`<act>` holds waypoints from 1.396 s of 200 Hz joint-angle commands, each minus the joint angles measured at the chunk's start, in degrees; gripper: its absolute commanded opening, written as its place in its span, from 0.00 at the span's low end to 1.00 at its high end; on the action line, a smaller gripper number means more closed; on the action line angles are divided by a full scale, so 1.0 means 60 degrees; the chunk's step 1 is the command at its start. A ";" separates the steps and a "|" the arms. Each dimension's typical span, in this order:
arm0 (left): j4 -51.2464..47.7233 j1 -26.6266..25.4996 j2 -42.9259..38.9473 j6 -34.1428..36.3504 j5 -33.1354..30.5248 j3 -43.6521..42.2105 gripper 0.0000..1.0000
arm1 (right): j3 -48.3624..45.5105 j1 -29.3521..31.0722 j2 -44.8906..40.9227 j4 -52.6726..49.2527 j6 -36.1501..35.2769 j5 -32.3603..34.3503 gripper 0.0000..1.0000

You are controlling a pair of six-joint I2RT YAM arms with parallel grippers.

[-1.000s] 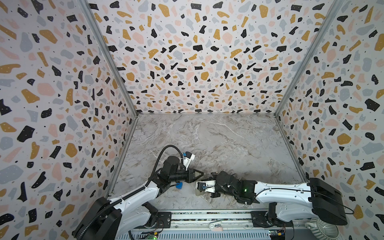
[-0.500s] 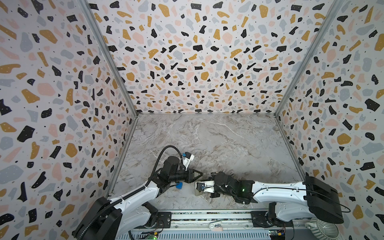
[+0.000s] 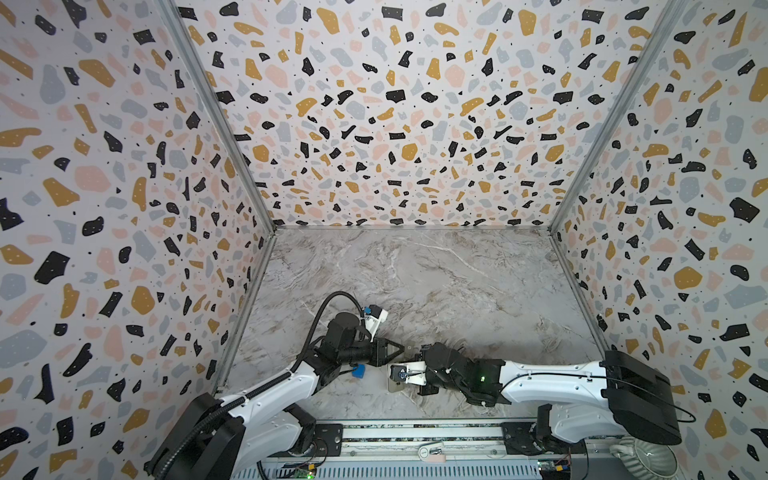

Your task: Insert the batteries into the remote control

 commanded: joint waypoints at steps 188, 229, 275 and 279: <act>0.1101 -0.0018 -0.0141 -0.0199 0.0570 0.0170 0.00 | 0.0368 0.0468 0.1089 -0.0721 0.0131 0.0258 0.09; 0.1101 -0.0014 -0.0126 -0.0200 0.0554 0.0186 0.00 | 0.0353 0.0468 0.0981 -0.0691 0.0272 0.0400 0.07; 0.0897 -0.0001 -0.0145 -0.0056 0.0393 0.0216 0.00 | 0.0187 0.0202 -0.0054 -0.0808 0.0920 0.0231 0.08; 0.0896 0.0006 -0.0134 -0.0053 0.0393 0.0218 0.00 | 0.0167 0.0171 -0.0170 -0.0803 0.0954 0.0166 0.08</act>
